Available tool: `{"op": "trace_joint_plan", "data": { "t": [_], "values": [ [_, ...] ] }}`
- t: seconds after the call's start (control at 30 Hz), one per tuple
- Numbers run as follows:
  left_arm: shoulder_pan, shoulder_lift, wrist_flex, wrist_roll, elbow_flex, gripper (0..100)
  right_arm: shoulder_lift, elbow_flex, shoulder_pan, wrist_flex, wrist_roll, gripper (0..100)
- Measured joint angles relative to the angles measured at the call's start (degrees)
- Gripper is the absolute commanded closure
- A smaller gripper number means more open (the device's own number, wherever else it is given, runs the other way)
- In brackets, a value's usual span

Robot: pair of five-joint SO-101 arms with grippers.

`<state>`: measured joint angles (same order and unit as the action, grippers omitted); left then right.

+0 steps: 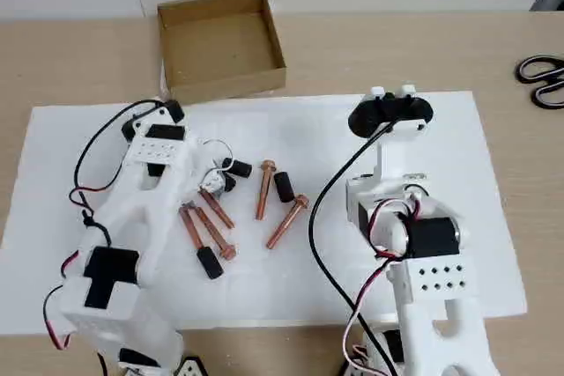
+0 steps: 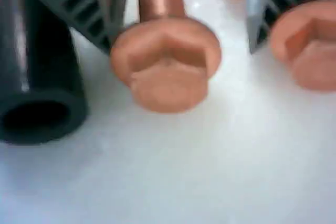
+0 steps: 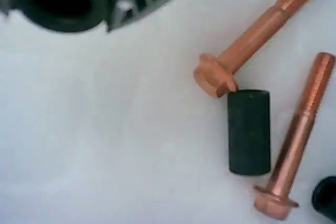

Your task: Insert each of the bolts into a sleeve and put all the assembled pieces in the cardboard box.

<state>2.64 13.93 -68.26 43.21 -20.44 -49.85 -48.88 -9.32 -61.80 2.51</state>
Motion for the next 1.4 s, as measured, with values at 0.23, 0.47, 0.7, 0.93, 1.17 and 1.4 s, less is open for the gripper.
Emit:
{"op": "trace_joint_plan", "data": {
  "t": [0.23, 0.47, 0.7, 0.93, 1.17, 1.4],
  "values": [
    [3.9, 0.0, 1.6, 3.0, -0.2, 97, 0.0, 0.0, 0.0, 0.0, 0.0, 99.4],
    [5.5, 0.0, 4.9, 5.9, -0.3, 99, 0.0, 0.0, 0.0, -3.0, 0.0, 99.4],
    [5.5, -0.1, 4.9, 5.9, -0.3, 99, 0.0, 0.0, 0.0, -3.7, 0.0, 99.4],
    [5.5, -0.1, 4.9, 5.9, -0.3, 99, 0.0, 0.0, 0.0, -3.7, 0.0, 99.1],
    [5.5, 0.9, -4.0, 5.8, 6.8, 99, 0.0, 0.0, -0.3, -3.7, 0.0, 99.1],
    [6.2, 1.1, -18.0, 6.0, 18.1, 99, 0.0, 0.0, -0.4, -3.7, 0.0, 99.1]
  ]
}}
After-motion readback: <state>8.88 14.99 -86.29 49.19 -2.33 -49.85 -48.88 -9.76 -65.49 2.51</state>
